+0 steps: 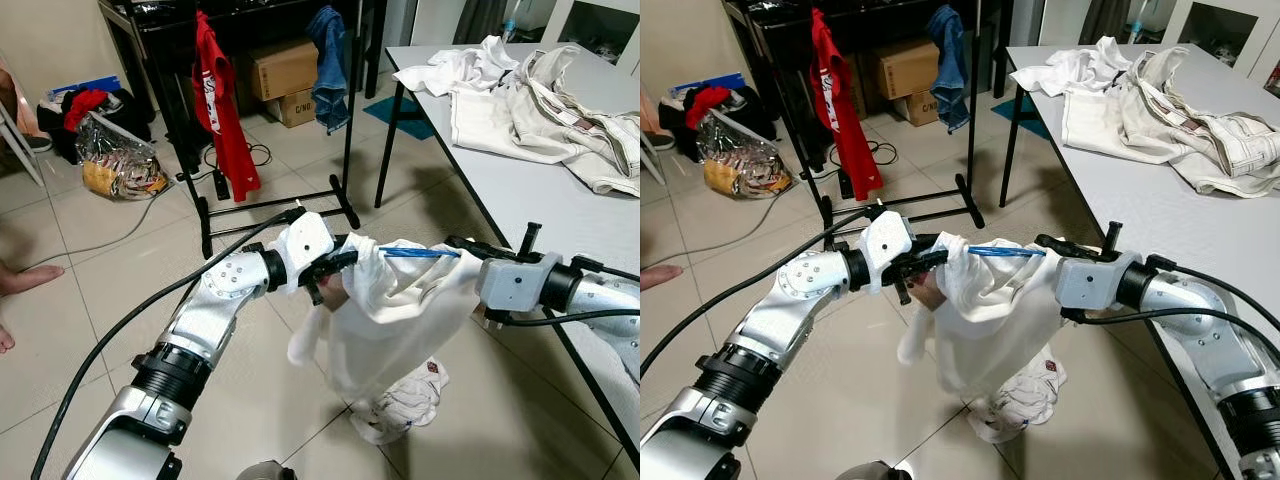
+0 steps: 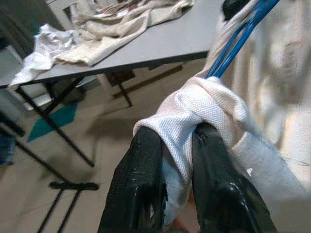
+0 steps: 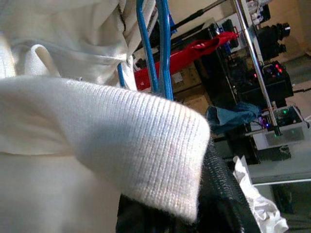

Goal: Hang hanger

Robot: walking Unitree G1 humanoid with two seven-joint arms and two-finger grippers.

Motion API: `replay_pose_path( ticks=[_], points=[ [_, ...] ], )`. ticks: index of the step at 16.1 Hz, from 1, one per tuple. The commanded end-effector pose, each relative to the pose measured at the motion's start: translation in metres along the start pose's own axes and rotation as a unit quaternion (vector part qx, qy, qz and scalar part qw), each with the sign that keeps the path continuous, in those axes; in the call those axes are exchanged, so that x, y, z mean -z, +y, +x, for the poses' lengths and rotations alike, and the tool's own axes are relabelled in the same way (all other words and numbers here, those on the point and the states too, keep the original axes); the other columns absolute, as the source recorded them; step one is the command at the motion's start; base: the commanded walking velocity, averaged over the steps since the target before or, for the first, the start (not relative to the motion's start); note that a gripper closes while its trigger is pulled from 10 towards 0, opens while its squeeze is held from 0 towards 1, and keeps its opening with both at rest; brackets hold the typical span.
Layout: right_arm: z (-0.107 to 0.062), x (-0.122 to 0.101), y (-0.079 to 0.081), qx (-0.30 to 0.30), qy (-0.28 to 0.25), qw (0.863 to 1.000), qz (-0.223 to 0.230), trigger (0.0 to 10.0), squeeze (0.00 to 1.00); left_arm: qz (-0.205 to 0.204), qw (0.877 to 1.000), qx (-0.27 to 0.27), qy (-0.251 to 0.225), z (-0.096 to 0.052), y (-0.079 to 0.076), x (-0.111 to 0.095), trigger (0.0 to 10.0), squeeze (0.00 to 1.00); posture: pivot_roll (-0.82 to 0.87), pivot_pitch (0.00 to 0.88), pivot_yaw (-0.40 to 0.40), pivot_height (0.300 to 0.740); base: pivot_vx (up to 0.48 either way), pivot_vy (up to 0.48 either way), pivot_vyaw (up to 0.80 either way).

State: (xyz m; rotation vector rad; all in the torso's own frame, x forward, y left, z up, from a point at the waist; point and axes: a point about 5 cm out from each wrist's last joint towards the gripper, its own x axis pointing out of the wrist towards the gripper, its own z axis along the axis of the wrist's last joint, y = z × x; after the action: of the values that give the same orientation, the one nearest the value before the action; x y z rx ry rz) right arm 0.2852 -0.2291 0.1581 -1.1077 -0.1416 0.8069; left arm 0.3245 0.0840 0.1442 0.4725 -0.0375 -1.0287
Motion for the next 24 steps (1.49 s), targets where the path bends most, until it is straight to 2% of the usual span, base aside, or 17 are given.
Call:
replay_pose_path(
  ticks=[1, 2, 4, 5, 6, 9, 10, 12, 14, 16, 17, 18, 19, 21, 24],
  points=[
    [-0.005, 0.003, -0.006, 0.025, 0.002, 1.0, 0.005, 0.0, 0.0, 0.01, 1.0, -0.016, 0.01, -0.003, 0.008, 0.0, 10.0, 0.0, 0.0, 0.0, 0.059, 0.723, 0.0, 0.0, 0.0],
    [-0.005, 0.004, -0.006, 0.028, 0.005, 1.0, 0.005, 0.0, 0.0, 0.0, 1.0, -0.017, 0.012, -0.004, 0.008, 0.002, 10.0, 1.0, 0.0, 0.0, 0.058, 0.723, 0.0, 0.0, 0.0],
    [-0.005, 0.005, -0.008, 0.033, 0.004, 0.999, 0.007, 0.0, 0.0, 0.016, 0.999, -0.027, 0.021, -0.004, 0.009, 0.002, 10.0, 1.0, 0.0, 0.0, 0.058, 0.723, 0.0, 0.0, 0.0],
    [-0.004, 0.005, -0.009, 0.037, 0.005, 0.999, 0.008, 0.0, 0.0, 0.02, 0.999, -0.031, 0.025, -0.003, 0.01, 0.003, 10.0, 0.92, 0.0, 0.0, 0.058, 0.723, 0.0, 0.0, 0.0],
    [-0.003, 0.006, -0.01, 0.051, 0.007, 0.999, 0.014, 0.0, 0.0, 0.032, 0.998, -0.044, 0.032, -0.003, 0.012, 0.003, 10.0, 0.0, 0.01, 0.0, 0.056, 0.723, 0.0, 0.0, 0.0],
    [-0.001, 0.011, -0.011, 0.092, 0.01, 0.994, 0.052, 0.0, 0.0, 0.055, 0.995, -0.071, 0.034, -0.002, 0.016, 0.001, 10.0, 0.0, 0.01, 0.0, 0.055, 0.723, 0.0, 0.0, 0.0],
    [0.0, 0.015, -0.008, 0.099, 0.02, 0.993, 0.068, 0.0, 0.0, 0.092, 0.992, -0.074, 0.042, -0.002, 0.017, -0.001, 10.0, 0.0, 0.01, 0.0, 0.056, 0.723, 0.0, 0.0, 0.0],
    [0.0, 0.019, -0.005, 0.112, 0.025, 0.989, 0.09, 0.0, 0.0, 0.12, 0.988, -0.089, 0.039, -0.002, 0.019, -0.008, 10.0, 0.0, 0.0, 0.0, 0.06, 0.723, 0.0, 0.0, 0.0],
    [0.0, 0.019, -0.004, 0.116, 0.023, 0.988, 0.099, 0.0, 0.0, 0.127, 0.986, -0.104, 0.033, -0.003, 0.021, -0.013, 10.0, 0.0, 0.0, 0.0, 0.059, 0.723, 0.0, 0.0, 0.0],
    [0.0, 0.018, -0.003, 0.121, 0.02, 0.986, 0.112, 0.0, 0.0, 0.112, 0.986, -0.122, 0.025, -0.004, 0.024, -0.014, 10.0, 0.0, 0.0, 0.0, 0.058, 0.723, 0.0, 0.0, 0.0],
    [0.001, 0.019, -0.002, 0.135, 0.02, 0.982, 0.133, 0.0, 0.0, 0.02, 0.983, -0.183, -0.006, -0.006, 0.031, -0.013, 10.0, 0.0, 0.0, 0.0, 0.056, 0.723, 0.0, 0.0, 0.0],
    [0.001, 0.019, 0.0, 0.141, 0.022, 0.98, 0.139, 0.0, 0.0, -0.016, 0.978, -0.208, -0.018, -0.007, 0.033, -0.012, 10.0, 0.0, 0.0, 0.0, 0.053, 0.723, 0.0, 0.0, 0.0],
    [0.004, 0.018, 0.003, 0.166, 0.016, 0.97, 0.178, 0.0, 0.0, -0.066, 0.967, -0.242, -0.043, -0.009, 0.031, -0.01, 10.0, 0.0, 0.0, 0.0, 0.051, 0.723, 0.0, 0.0, 0.0],
    [0.008, 0.014, 0.008, 0.188, 0.009, 0.958, 0.217, 0.0, 0.0, -0.102, 0.959, -0.254, -0.072, -0.008, 0.022, -0.013, 10.0, 0.0, 0.0, 0.0, 0.048, 0.723, 0.0, 0.0, 0.0],
    [0.018, 0.005, 0.013, 0.198, -0.004, 0.946, 0.258, 0.0, 0.0, -0.123, 0.959, -0.233, -0.101, 0.0, 0.001, -0.02, 10.0, 0.0, 0.0, 0.0, 0.045, 0.723, 0.0, 0.0, 0.0]
  ],
)
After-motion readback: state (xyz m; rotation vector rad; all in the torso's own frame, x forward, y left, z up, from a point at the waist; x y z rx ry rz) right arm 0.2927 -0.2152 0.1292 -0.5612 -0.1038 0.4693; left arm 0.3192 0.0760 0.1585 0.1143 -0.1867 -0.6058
